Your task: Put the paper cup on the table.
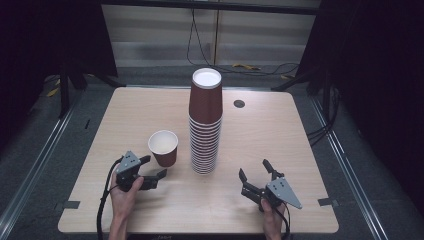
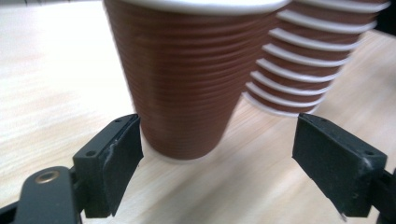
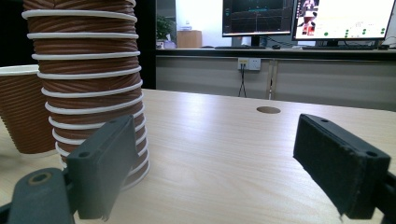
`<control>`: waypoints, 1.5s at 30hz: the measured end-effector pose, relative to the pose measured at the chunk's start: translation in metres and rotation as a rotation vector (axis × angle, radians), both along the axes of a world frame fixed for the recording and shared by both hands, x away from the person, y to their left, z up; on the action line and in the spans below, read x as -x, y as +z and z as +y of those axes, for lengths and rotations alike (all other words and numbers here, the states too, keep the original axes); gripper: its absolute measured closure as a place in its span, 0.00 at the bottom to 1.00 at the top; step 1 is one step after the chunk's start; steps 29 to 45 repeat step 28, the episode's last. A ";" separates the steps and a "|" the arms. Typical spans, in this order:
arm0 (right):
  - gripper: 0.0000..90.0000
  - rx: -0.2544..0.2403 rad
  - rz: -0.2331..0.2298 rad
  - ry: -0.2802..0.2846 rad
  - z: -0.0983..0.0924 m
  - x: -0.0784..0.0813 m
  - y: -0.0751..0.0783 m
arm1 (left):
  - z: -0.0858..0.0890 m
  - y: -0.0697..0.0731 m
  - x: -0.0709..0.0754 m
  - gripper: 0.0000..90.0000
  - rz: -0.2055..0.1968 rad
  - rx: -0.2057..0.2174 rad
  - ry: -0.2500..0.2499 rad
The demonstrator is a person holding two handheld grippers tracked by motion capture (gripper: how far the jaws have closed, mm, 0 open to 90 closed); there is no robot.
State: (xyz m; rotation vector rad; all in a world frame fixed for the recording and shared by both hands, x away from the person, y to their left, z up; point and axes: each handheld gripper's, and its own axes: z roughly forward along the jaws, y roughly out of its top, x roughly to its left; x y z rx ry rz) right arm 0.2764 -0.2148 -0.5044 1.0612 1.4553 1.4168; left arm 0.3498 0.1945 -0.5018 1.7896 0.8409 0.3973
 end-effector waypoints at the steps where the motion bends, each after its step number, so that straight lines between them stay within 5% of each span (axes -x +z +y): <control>1: 0.14 0.001 0.000 0.000 0.000 0.000 0.000 | 0.000 0.001 0.003 0.17 -0.014 0.004 0.008; 4: 0.14 0.001 0.000 0.002 0.000 0.000 0.000 | -0.001 0.006 0.018 0.17 -0.070 0.027 0.031; 7: 0.14 0.000 0.000 0.000 0.000 0.000 0.000 | -0.005 0.006 0.025 0.17 -0.080 0.009 0.045; 11: 0.14 -0.001 0.000 0.000 0.000 0.000 0.000 | -0.011 0.003 0.034 0.17 -0.098 0.049 0.047; 12: 0.14 -0.001 0.000 0.000 0.000 0.000 0.000 | -0.013 0.000 0.039 0.17 -0.137 0.041 0.083; 20: 0.14 0.001 0.001 0.001 0.000 0.000 0.000 | -0.016 -0.006 0.045 0.17 -0.154 0.049 0.077; 26: 0.14 -0.004 0.009 0.001 -0.001 -0.001 0.000 | -0.012 -0.008 0.054 0.17 -0.231 0.098 0.116; 45: 0.14 -0.004 0.013 0.001 -0.001 -0.001 0.000 | -0.012 -0.008 0.055 0.17 -0.240 0.084 0.122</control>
